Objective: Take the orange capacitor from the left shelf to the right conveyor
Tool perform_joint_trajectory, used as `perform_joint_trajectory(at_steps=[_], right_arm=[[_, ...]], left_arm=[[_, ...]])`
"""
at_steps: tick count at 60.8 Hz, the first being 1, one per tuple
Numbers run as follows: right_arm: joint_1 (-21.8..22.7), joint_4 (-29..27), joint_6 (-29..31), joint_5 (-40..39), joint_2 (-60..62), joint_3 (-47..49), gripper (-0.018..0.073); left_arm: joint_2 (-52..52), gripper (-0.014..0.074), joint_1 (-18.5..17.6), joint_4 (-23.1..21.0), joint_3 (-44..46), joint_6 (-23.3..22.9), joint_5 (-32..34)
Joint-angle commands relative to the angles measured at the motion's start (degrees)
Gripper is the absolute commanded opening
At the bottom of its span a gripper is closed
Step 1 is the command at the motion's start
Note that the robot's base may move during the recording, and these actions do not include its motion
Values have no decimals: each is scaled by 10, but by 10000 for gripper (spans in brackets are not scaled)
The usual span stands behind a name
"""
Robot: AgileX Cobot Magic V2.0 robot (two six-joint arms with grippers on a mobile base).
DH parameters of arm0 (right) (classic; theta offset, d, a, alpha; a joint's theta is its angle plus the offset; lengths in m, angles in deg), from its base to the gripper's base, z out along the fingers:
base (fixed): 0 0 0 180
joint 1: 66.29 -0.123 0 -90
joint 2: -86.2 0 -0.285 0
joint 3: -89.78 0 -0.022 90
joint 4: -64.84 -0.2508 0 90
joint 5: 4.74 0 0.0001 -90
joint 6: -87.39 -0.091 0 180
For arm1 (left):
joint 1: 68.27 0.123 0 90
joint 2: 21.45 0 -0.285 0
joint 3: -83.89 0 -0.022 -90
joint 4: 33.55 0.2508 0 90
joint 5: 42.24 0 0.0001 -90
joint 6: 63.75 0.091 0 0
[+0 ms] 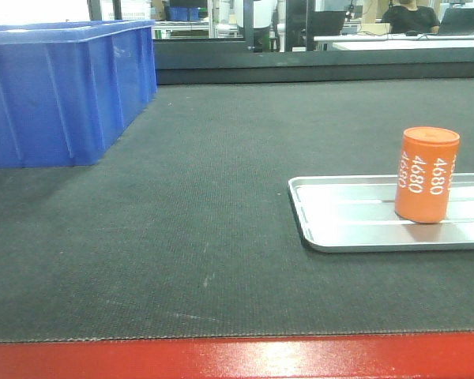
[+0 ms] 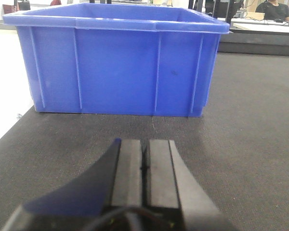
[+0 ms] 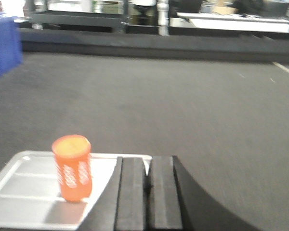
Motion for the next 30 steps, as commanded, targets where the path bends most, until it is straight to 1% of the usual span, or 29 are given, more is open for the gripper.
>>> perform_joint_trajectory(at_steps=[1,11,18,30], right_arm=[[11,-13,8,-78,34,-29,53],[11,-13,6,-133,47,-91,53],[11,-13,-14,-179,47,-119,53],[11,-13,-16,-172,47,-118,53]], left_arm=[[7,-127,1,-1,2,-1,52],[5,-127,1,-1,2,-1,52],[5,-127,1,-1,2,-1,52],[5,-127,1,-1,2,-1,52]])
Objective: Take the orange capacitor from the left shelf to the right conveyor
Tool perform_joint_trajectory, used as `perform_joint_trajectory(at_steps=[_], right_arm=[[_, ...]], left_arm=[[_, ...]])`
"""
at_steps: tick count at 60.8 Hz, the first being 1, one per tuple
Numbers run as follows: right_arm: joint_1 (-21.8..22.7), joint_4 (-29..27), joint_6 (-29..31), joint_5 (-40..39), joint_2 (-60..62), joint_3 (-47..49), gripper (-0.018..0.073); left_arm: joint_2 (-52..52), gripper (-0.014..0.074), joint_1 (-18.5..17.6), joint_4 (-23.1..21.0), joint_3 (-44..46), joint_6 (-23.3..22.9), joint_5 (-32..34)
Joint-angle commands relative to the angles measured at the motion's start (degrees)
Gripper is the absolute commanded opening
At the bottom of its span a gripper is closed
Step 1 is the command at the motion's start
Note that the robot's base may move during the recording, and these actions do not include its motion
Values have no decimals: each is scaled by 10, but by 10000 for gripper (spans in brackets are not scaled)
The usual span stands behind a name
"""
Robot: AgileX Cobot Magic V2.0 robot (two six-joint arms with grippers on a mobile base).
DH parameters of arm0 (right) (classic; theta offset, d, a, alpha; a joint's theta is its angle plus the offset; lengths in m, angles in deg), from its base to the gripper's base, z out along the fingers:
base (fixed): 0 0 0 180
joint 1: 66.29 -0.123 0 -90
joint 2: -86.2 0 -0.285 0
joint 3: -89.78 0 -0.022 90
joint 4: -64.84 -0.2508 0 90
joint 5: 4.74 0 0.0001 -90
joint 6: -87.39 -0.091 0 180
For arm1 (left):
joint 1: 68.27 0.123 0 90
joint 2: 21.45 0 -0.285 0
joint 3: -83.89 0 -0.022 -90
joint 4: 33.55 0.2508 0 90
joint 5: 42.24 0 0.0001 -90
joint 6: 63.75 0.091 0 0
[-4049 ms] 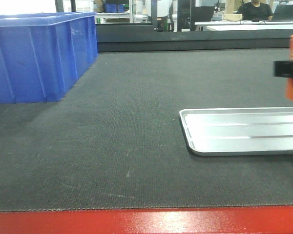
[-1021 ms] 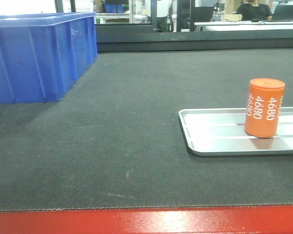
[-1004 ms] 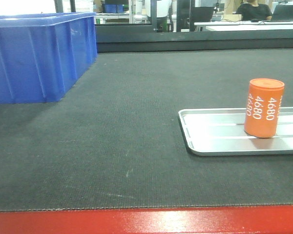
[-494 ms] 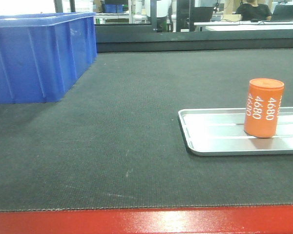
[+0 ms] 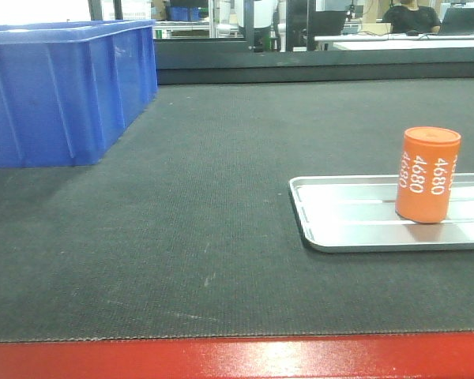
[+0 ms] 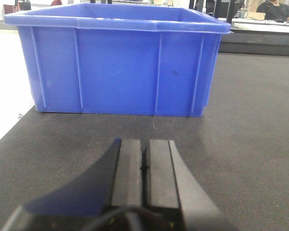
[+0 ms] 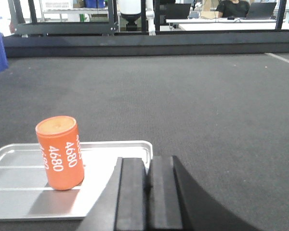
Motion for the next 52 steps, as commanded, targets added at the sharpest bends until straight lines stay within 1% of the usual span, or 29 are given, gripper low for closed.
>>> perform_joint_trajectory(at_steps=[1,52], right_arm=[[5,-3,-2,-57,8,2,53],[5,-3,-2,-57,8,2,53]], left_arm=[[5,-127,1,-1,2,-1,52],[5,-127,1,-1,2,-1,52]])
